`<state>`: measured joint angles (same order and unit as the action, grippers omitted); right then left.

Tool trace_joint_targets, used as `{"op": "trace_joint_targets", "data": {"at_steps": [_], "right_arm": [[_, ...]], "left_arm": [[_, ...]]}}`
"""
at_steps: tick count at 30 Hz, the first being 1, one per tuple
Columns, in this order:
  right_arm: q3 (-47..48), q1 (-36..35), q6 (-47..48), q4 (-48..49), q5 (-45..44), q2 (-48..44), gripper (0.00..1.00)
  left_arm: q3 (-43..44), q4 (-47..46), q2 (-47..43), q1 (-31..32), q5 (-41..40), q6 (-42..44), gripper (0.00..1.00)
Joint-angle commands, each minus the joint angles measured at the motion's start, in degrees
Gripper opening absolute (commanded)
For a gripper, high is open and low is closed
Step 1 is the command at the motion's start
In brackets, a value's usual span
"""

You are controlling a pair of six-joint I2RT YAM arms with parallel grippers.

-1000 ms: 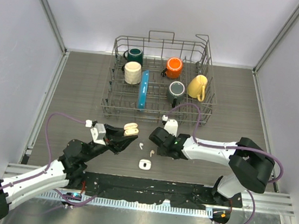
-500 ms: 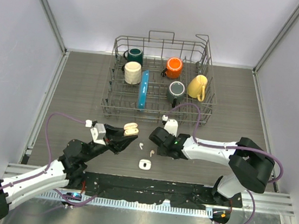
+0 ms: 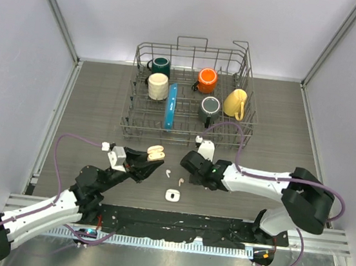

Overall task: Insert the wireless bluetooth earbuds into the charging case
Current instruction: Pick up the earbud from the center of the board.

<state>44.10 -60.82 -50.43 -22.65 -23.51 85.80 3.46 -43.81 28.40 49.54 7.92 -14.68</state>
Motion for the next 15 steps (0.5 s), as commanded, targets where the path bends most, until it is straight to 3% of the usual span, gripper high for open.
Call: {"op": "trace_joint_targets", "data": {"at_steps": [1, 15], "right_arm": [[1.0, -1.6, 2.8, 1.1, -6.8, -7.2, 0.17], [5.1, -15.8, 12.1, 8.0, -29.4, -20.8, 0.14]], "left_arm": [[2.1, -2.3, 0.8, 0.2, -1.3, 0.0, 0.00], [3.1, -4.2, 3.8, 0.1, -3.4, -0.6, 0.00]]}}
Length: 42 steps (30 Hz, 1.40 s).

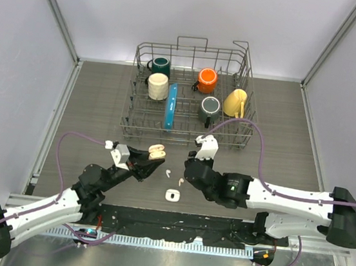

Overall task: Insert the wireless bluetooth earbuds into the charging case
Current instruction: Pick up the earbud from the center of the board, then place the earbud in the charging case.

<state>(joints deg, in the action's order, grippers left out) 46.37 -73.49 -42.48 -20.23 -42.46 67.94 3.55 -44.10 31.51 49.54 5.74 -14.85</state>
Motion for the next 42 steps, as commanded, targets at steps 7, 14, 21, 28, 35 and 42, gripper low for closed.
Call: {"op": "trace_joint_targets", "data": {"at_steps": [7, 14, 21, 28, 35, 42], "right_arm": [[3.2, -7.7, 11.2, 13.5, -16.0, -6.7, 0.11], [1.8, -9.4, 16.9, 24.2, -16.7, -9.9, 0.09], [0.4, -9.8, 22.5, 34.7, -11.6, -9.4, 0.03], [-0.1, -9.8, 21.1, 39.4, -6.5, -6.8, 0.01], [-0.9, -9.8, 20.9, 40.0, -4.9, -6.7, 0.01], [-1.5, -9.8, 21.0, 39.7, -4.5, -5.6, 0.01]], "left_arm": [[3.7, -4.7, 2.2, 0.1, -0.7, -1.1, 0.00], [4.3, -4.9, 3.1, 0.2, -0.1, -1.7, 0.00], [5.1, -6.3, 5.3, 0.1, 2.7, -0.4, 0.00], [5.9, -8.8, 6.8, 0.2, 6.1, 0.8, 0.00], [6.7, -8.9, 6.1, 0.2, 6.6, 1.3, 0.00], [7.4, -8.9, 6.2, 0.2, 7.4, 1.1, 0.00]]}}
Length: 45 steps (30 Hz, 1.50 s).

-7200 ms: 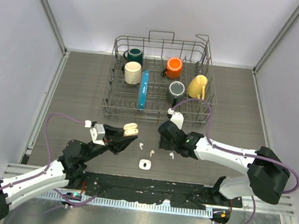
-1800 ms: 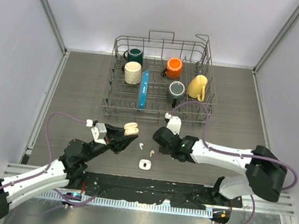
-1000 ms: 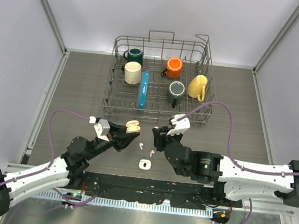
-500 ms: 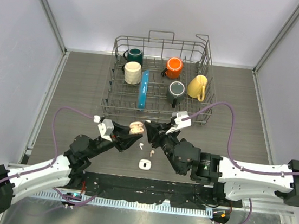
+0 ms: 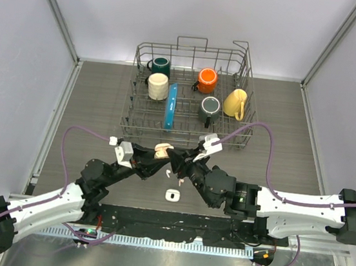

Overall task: Insert the wireless bluetooth earbuds into the charging case
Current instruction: Place the earbud in the charging case.

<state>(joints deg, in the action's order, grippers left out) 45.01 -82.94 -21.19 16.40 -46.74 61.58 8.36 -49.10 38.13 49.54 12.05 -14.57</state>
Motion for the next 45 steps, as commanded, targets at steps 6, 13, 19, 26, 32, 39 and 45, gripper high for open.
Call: {"op": "trace_joint_targets", "data": {"at_steps": [6, 13, 19, 26, 32, 39, 45], "right_arm": [[0.0, -0.4, 0.4, 3.5, -0.8, 2.0, 0.01], [-0.5, -0.4, 1.8, 3.9, -3.0, 2.1, 0.01], [-1.4, -0.4, 2.0, 3.4, -3.9, 1.5, 0.01], [-2.2, -0.4, 2.9, 4.0, -4.6, 0.9, 0.01], [-2.6, -0.5, 3.8, 4.6, -5.0, 0.3, 0.01], [-3.5, -0.4, 6.0, 5.4, -4.4, -0.4, 0.01], [-3.5, -0.4, 6.9, 5.3, -1.9, -0.1, 0.01]], "left_arm": [[2.8, -3.9, -0.8, 0.3, 1.5, 0.4, 0.00], [2.7, -3.9, -0.9, 0.2, 1.7, -0.1, 0.00], [2.8, -3.9, -0.9, 0.3, 1.5, 0.1, 0.00], [2.8, -3.9, -1.0, 0.2, 1.5, 0.0, 0.00], [2.7, -3.4, -1.0, 0.2, 1.6, 0.0, 0.00], [2.6, -2.8, -1.4, 0.2, 1.2, -0.3, 0.00], [2.6, -2.9, -1.7, 0.2, 0.7, -0.1, 0.00]]}}
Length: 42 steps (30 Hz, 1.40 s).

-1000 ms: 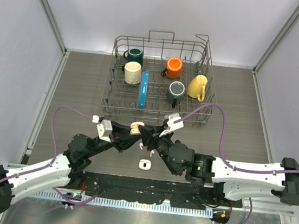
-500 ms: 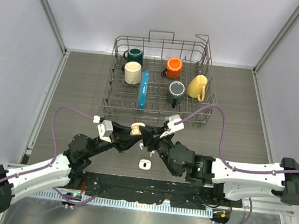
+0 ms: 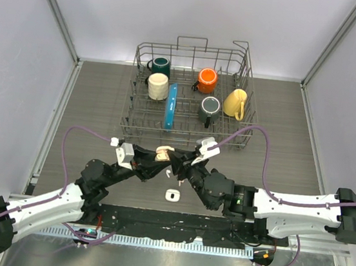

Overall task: Insert the wireless bluetooth earbuds into the charging case
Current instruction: Place the earbud in the charging case.

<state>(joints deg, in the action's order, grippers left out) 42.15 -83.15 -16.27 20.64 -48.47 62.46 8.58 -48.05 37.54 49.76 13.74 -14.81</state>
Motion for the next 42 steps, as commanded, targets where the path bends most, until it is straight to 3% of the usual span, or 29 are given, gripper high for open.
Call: {"op": "trace_joint_targets", "data": {"at_steps": [1, 13, 28, 34, 39, 42], "right_arm": [[-0.7, -0.2, 1.9, 0.9, 0.2, -0.8, 0.01], [-0.2, -0.2, 1.4, -2.1, 6.4, -0.7, 0.01], [2.1, -0.2, 0.9, -4.6, 9.9, 1.8, 0.02], [3.9, -0.2, -2.4, -6.1, 9.4, 1.3, 0.28], [6.8, -0.2, -6.4, -9.6, 8.0, 0.6, 0.68], [7.9, 1.2, -9.9, -10.7, 8.3, -1.3, 0.80]], "left_arm": [[2.4, -4.0, -1.1, 0.0, -1.2, 0.1, 0.00], [1.6, -4.0, -2.6, 0.0, -5.6, 0.7, 0.00], [1.7, -4.2, -2.4, 0.0, -4.9, 1.1, 0.00], [1.3, -4.2, -2.6, 0.1, -4.0, 1.1, 0.00], [1.3, -4.2, -2.4, 0.0, -3.6, 1.1, 0.00], [1.1, -4.2, -2.3, 0.0, -3.7, 0.9, 0.00]]}}
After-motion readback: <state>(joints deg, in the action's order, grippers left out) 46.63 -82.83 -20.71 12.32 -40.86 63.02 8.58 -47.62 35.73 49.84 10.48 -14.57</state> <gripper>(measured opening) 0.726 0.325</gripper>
